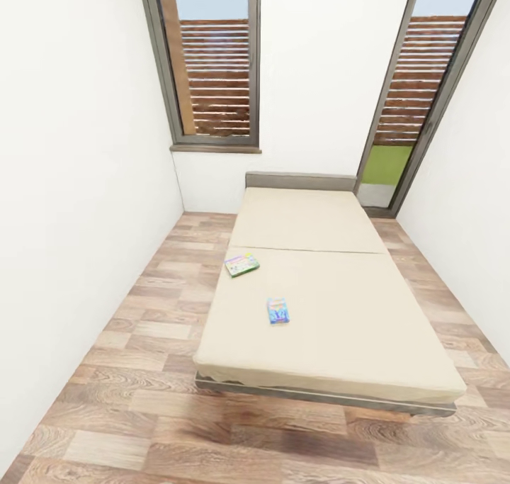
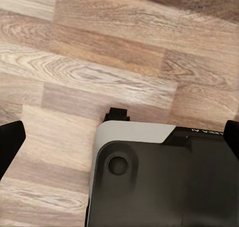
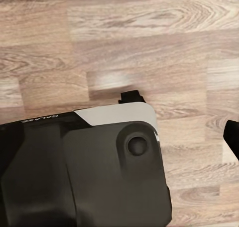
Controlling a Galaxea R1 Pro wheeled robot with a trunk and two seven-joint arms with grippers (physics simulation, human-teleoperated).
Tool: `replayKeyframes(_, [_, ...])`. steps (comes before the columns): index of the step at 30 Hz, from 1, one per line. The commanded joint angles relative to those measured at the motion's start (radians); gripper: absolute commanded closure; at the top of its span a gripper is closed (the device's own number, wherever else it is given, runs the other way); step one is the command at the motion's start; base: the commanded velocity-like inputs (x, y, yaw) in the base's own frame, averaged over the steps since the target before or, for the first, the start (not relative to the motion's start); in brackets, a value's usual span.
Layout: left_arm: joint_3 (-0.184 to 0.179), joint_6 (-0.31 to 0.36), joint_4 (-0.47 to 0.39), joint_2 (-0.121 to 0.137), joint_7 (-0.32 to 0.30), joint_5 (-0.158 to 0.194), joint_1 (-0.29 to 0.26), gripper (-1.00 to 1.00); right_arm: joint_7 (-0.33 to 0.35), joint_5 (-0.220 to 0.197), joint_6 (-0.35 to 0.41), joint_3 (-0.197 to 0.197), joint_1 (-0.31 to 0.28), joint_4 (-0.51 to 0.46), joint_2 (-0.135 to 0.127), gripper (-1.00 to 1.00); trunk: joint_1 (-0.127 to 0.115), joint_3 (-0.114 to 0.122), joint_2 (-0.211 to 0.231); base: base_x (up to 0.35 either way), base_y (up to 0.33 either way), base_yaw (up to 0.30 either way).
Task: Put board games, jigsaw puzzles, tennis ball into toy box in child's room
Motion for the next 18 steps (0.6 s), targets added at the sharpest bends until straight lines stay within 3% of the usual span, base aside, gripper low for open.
replayKeyframes(1, [0.005, 0.005, -0.002, -0.001, 0.001, -0.001, 0.0, -1.0, -0.002, -0.003, 0.0, -0.002, 0.0, 0.0, 0.0, -1.0, 0.001, -0.002, -0.002, 0.008, 0.008, 0.0])
replayKeyframes(18, [0.004, 0.005, -0.002, -0.001, 0.001, -0.001, 0.0, -1.0, 0.001, 0.008, -0.001, -0.002, 0.0, 0.0, 0.0, -1.0, 0.001, -0.002, -0.002, 0.001, 0.001, 0.0])
